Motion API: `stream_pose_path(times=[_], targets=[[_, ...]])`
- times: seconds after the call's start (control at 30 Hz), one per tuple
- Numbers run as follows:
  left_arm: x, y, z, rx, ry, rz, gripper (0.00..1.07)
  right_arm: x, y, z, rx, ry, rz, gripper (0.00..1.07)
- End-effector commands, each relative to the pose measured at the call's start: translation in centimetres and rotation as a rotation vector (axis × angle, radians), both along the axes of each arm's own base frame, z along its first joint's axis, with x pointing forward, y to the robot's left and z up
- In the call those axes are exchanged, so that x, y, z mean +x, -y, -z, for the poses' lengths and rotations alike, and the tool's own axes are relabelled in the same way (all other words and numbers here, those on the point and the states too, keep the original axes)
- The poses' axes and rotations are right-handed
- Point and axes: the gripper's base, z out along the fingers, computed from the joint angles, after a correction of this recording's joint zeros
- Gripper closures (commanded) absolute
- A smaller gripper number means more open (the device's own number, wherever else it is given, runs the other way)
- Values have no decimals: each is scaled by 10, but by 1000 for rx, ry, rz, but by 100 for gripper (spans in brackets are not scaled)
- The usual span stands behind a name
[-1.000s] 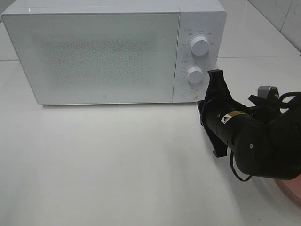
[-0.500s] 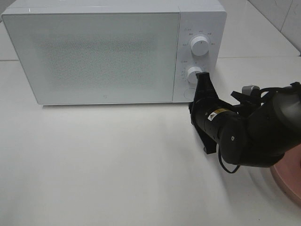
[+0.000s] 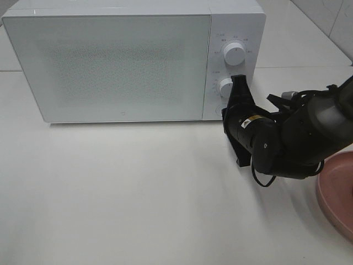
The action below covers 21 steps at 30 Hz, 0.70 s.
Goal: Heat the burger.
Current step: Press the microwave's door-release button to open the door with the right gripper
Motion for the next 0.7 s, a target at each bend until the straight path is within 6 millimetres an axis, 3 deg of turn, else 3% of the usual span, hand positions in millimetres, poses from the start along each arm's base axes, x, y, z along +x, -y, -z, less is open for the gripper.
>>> stream_pose_path(times=[0.03, 0.7], targets=[[-2, 0, 0, -6, 24, 6, 9, 6, -1, 5, 13, 2, 12, 107], [-2, 0, 0, -6, 23, 6, 9, 27, -8, 15, 44, 0, 68, 107]])
